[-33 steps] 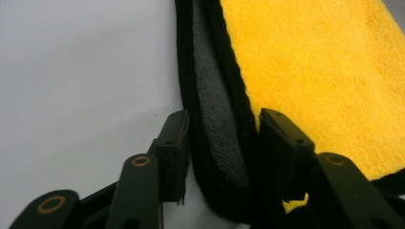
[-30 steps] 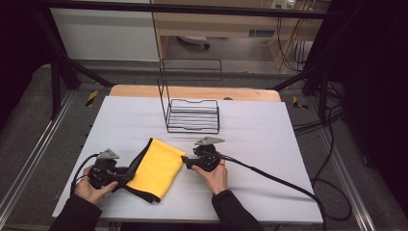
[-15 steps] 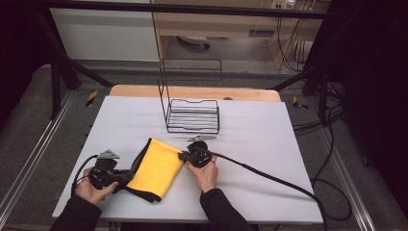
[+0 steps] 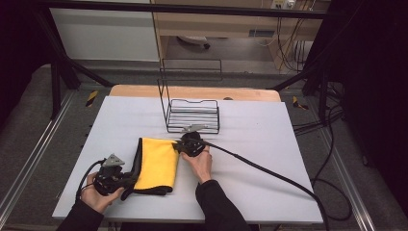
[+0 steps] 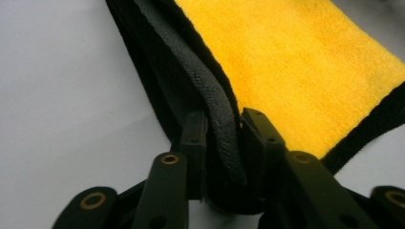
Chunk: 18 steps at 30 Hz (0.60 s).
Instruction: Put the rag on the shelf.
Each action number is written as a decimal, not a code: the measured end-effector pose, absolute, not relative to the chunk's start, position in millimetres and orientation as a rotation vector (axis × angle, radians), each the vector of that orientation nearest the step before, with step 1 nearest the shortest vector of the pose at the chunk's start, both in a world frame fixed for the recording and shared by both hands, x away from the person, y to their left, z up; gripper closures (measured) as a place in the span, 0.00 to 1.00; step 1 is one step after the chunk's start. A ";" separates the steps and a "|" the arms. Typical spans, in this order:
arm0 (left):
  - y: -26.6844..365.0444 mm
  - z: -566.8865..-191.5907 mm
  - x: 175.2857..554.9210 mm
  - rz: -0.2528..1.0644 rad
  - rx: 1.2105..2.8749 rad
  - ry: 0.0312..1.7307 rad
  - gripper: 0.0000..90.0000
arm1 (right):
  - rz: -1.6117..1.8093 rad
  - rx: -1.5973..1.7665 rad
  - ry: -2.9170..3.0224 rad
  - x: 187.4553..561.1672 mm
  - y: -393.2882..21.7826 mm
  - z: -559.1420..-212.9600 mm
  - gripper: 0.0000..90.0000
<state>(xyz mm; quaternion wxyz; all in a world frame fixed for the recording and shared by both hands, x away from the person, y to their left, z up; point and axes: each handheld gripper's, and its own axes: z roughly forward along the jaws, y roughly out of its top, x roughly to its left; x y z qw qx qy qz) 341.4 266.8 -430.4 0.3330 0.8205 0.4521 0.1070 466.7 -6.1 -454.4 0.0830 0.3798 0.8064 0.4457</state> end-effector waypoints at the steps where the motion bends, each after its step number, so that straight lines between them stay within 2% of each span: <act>1: 268.0 -429.3 342.0 0.287 2.141 1.178 0.76 | 1.324 1.127 2.404 466.0 -6.2 -454.7 0.82; 3: 271.8 -425.9 343.8 0.319 2.126 1.168 0.67 | 1.310 1.095 2.385 463.0 -7.7 -450.7 0.74; 5: 276.8 -421.3 347.0 0.348 2.086 1.160 0.57 | 1.320 1.063 2.369 459.5 -9.0 -443.6 0.59; 10: 289.7 -410.3 368.2 0.360 2.046 1.173 0.37 | 1.322 1.042 2.361 447.2 -17.2 -427.6 0.37; 15: 289.8 -403.5 392.5 0.343 2.034 1.160 0.22 | 1.307 1.058 2.369 439.0 -28.4 -423.9 0.18; 18: 285.4 -402.8 406.4 0.358 2.030 1.177 0.17 | 1.288 1.058 2.390 436.6 -34.5 -423.9 0.12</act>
